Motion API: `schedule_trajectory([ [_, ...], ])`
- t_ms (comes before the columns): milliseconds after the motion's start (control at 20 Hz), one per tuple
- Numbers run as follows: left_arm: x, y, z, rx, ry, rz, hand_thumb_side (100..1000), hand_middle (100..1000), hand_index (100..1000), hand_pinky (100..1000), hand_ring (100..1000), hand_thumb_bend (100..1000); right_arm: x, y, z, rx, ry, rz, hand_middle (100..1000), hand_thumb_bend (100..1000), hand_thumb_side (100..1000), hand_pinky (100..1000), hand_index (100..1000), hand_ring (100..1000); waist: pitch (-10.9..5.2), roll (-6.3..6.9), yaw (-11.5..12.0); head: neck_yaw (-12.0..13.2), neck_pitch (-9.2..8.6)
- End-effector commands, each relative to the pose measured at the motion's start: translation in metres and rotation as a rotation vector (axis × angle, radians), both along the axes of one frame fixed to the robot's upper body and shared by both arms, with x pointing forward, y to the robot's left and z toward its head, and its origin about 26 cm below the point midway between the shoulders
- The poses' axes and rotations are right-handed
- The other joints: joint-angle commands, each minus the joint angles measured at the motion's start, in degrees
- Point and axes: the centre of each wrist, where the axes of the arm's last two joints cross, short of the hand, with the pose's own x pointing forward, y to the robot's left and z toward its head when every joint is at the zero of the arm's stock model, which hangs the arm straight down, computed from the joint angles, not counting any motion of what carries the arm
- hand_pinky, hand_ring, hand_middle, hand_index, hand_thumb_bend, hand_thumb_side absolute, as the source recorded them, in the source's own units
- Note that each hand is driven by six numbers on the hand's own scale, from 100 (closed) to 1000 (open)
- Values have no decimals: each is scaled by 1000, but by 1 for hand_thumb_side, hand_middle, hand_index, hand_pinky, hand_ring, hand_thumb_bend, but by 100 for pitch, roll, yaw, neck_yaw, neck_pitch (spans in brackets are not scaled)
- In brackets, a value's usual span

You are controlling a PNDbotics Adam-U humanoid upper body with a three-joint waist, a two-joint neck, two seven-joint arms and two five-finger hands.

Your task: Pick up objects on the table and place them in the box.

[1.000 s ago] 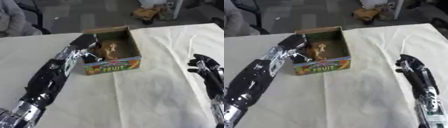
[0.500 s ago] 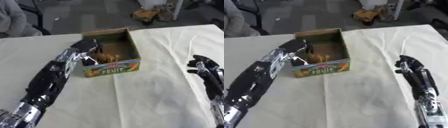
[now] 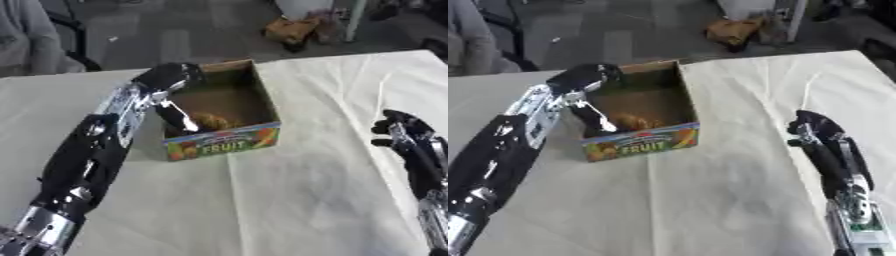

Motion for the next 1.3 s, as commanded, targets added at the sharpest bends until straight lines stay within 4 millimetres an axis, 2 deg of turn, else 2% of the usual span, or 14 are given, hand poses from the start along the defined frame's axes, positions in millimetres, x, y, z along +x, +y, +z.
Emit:
schedule_trajectory([
  [50,-10,15,31,-95,-150,-13,261,706,773,733,753,724,1,-3,8,-9,-28,-12,618,100,551,645,782,718,-120,-28,23,-64,-26],
  [150,-18,18,32,-147,-198,-24,225,677,759,708,729,672,1,-4,8,-10,-28,-16,618,100,548,645,782,718,-128,-31,63,-100,-28],
  [300,-32,20,20,-226,-236,-42,208,633,739,660,688,558,0,-6,7,-11,-27,-22,618,100,549,645,782,718,-157,-28,129,-134,-14],
  [350,-37,19,15,-252,-245,-58,210,628,735,654,682,537,0,-7,7,-10,-26,-24,618,100,549,645,782,718,-161,-28,144,-152,-17],
  [400,-42,17,9,-284,-253,-77,213,606,714,630,659,462,0,-7,8,-10,-28,-27,618,100,548,645,782,718,-157,-30,165,-172,-24],
  [650,-72,9,-19,-447,-280,-101,280,586,704,610,636,347,0,-11,9,-12,-34,-40,618,100,547,645,781,718,-147,-26,276,-222,-27],
  [800,-89,7,-34,-545,-280,-72,322,581,700,605,632,306,0,-13,10,-10,-36,-51,618,100,547,645,781,718,-133,-19,350,-231,-19],
  [1050,-117,9,-60,-690,-244,11,376,577,696,601,627,268,-1,-15,8,-10,-30,-59,618,100,551,645,781,718,-166,-10,412,-150,91],
  [1300,-144,7,-77,-812,-175,44,426,575,695,600,627,232,-3,-15,5,-9,-22,-58,618,100,551,644,781,719,-202,-23,453,-64,221],
])
